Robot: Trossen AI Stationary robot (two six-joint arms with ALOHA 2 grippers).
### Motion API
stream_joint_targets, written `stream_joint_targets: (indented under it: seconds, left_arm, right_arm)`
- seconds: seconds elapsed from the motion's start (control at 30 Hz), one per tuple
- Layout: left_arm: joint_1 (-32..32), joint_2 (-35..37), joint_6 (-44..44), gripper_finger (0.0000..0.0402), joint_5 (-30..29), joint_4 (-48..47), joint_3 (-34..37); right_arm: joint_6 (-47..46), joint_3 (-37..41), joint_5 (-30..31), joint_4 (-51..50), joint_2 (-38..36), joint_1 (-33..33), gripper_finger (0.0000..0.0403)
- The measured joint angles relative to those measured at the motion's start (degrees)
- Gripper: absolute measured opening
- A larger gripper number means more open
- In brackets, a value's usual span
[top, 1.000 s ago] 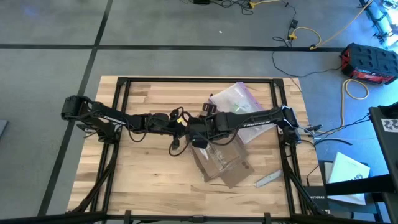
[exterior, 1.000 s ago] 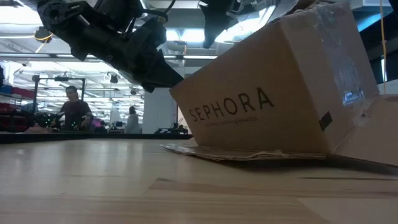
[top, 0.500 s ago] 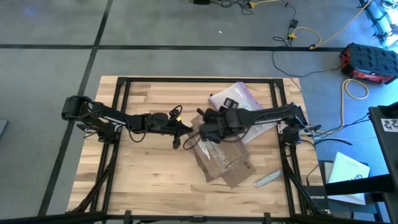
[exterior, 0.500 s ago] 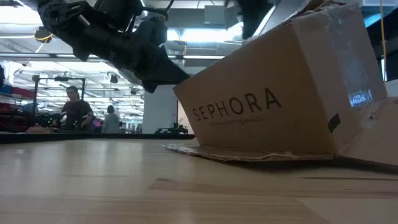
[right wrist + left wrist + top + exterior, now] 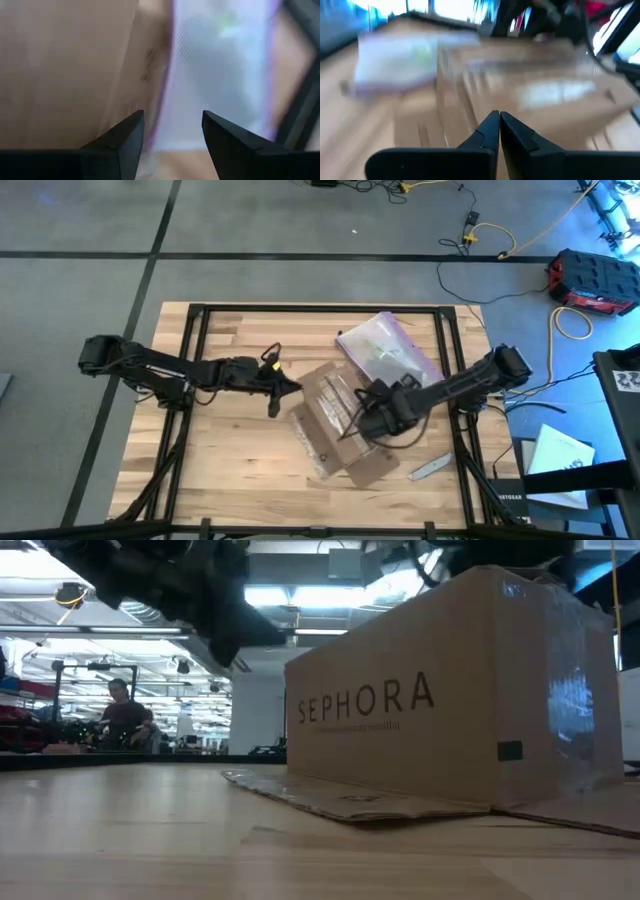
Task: Unpack boxes
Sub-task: Break down the cardboard box using a cutter until it is fully flat
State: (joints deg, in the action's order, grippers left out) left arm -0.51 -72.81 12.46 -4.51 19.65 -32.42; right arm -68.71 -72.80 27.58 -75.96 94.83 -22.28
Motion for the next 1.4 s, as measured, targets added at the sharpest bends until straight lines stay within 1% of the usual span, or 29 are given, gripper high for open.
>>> stream_joint_targets:
  seconds: [0.13, 0.23, 0.3, 0.4, 0.5, 0.57, 0.67, 0.7, 0.73, 0.77, 0.87, 1.03, 1.1, 1.23, 1.33, 1.4]
  left_arm:
    - [-4.7, 0.37, 3.78, 0.0, 0.08, -10.55, -0.01]
    - [-8.18, -0.76, 7.68, 0.0, 0.1, -10.53, -0.02]
    - [-9.89, -2.25, 10.4, 0.0, -1.17, -7.73, -0.03]
    - [-11.33, -4.96, 14.12, 0.0, -5.78, -3.15, -0.02]
    - [-11.26, -8.88, 17.38, 0.0, -8.96, 3.16, -0.04]
    - [-10.85, -11.77, 18.16, 0.0, -9.94, 7.41, -0.02]
    - [-9.28, -15.55, 17.09, 0.0, -11.39, 12.6, -0.02]
    - [-8.47, -16.58, 16.83, 0.0, -12.75, 14.38, -0.02]
    - [-7.25, -17.57, 16.64, 0.0, -14.7, 16.37, -0.04]
    - [-5.73, -18.59, 16.56, 0.0, -15.33, 18.73, -0.04]
    - [-1.69, -20.02, 15.53, 0.0, -15.64, 24.02, -0.09]
    - [4.45, -19.18, 10.57, 0.0, -15.02, 24.95, -1.37]
    - [5.53, -17.51, 10.04, 0.0, -14.54, 24.47, -1.51]
    - [4.65, -11.22, 6.39, 0.0, -13.64, 21.39, -1.55]
    - [2.32, -5.67, 2.3, 0.0, -13.66, 19.26, -1.55]
    - [0.42, -1.59, 0.49, 0.0, -13.72, 17.27, -1.55]
  right_arm:
    - [-4.86, 8.16, -4.25, 10.08, -3.05, -3.43, 0.0185]
    - [-5.19, 10.16, -7.05, 15.04, -3.57, -5.19, 0.0185]
    - [-4.33, 10.41, -7.96, 17.78, -3.61, -6.01, 0.0185]
    - [-1.23, 10.52, -8.34, 23.47, -3.53, -6.34, 0.0185]
    - [2.7, 10.52, -8.54, 28.81, -3.46, -6.1, 0.0185]
    - [5.44, 10.6, -8.58, 29.89, -3.46, -5.44, 0.0185]
    - [9.84, 10.8, -8.95, 31.08, -3.4, -4.04, 0.0185]
    - [11.42, 10.96, -9.54, 32.05, -3.43, -3.4, 0.0185]
    - [12.77, 10.86, -10.05, 34.67, -3.29, -2.8, 0.0185]
    - [14.25, 10.68, -9.8, 36.45, -2.97, -2.24, 0.0185]
    - [19.38, 10.65, -9.51, 38.31, -2.64, 0.37, 0.0185]
    - [25.52, 10.61, -9.39, 44.0, -1.34, 3.64, 0.0185]
    - [27.34, 10.61, -7.62, 43.23, -1.21, 4.39, 0.0185]
    - [28.3, 10.67, -6.63, 37.93, -4.0, 4.09, 0.0185]
    - [27.88, 10.64, -6.49, 32.24, -6.93, 2.24, 0.0185]
    - [26.18, 10.67, -5.29, 28.8, -9.28, 0.56, 0.0185]
